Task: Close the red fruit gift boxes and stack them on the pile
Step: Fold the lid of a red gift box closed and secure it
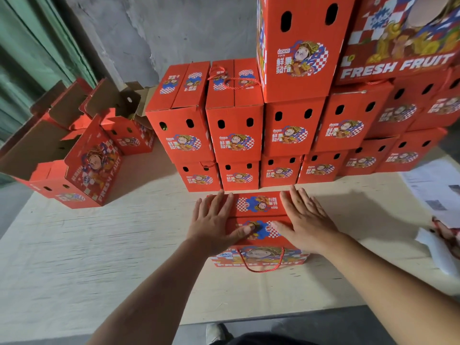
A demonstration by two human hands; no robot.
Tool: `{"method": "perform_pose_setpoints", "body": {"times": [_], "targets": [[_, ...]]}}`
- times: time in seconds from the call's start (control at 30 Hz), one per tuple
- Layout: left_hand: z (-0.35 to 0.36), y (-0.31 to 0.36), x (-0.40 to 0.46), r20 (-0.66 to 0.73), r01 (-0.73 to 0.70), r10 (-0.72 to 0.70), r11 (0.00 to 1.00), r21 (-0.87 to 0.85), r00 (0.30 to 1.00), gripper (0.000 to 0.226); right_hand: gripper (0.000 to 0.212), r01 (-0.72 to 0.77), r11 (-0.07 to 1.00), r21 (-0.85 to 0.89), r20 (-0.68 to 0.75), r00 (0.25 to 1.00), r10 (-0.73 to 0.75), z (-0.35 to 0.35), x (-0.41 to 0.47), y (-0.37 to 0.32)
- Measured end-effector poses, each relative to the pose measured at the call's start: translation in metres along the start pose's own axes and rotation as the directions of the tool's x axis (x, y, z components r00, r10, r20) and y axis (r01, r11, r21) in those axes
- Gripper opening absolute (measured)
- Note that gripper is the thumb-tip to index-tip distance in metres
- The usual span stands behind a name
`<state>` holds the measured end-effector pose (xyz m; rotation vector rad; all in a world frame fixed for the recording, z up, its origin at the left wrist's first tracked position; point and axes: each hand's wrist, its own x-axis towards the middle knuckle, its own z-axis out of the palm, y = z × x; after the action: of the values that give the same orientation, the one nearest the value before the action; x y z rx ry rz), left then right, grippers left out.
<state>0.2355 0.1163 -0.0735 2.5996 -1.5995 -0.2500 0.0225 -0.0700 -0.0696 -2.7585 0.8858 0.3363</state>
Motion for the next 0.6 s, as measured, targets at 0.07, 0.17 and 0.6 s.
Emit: {"method": "perform_pose_setpoints", "body": {"times": [0.07, 0.17, 0.6], "targets": [[-0.003, -0.003, -0.003, 0.058, -0.083, 0.08, 0.996, 0.046, 0.995, 0.126, 0.099, 0.001, 1.0, -0.006, 0.06, 0.998, -0.001, -0.009, 0.0, 0.001], [0.0, -0.009, -0.01, 0.145, -0.201, 0.187, 0.976, 0.086, 0.971, 0.129, 0.109, 0.043, 0.999, -0.02, 0.092, 0.995, -0.041, -0.011, -0.002, 0.003], [0.005, 0.002, -0.003, -0.103, 0.567, -0.613, 0.773, -0.284, 0.784, 0.122, 0.104, -0.251, 0.949, 0.192, -0.294, 0.908, 0.299, -0.008, 0.021, -0.022]]}}
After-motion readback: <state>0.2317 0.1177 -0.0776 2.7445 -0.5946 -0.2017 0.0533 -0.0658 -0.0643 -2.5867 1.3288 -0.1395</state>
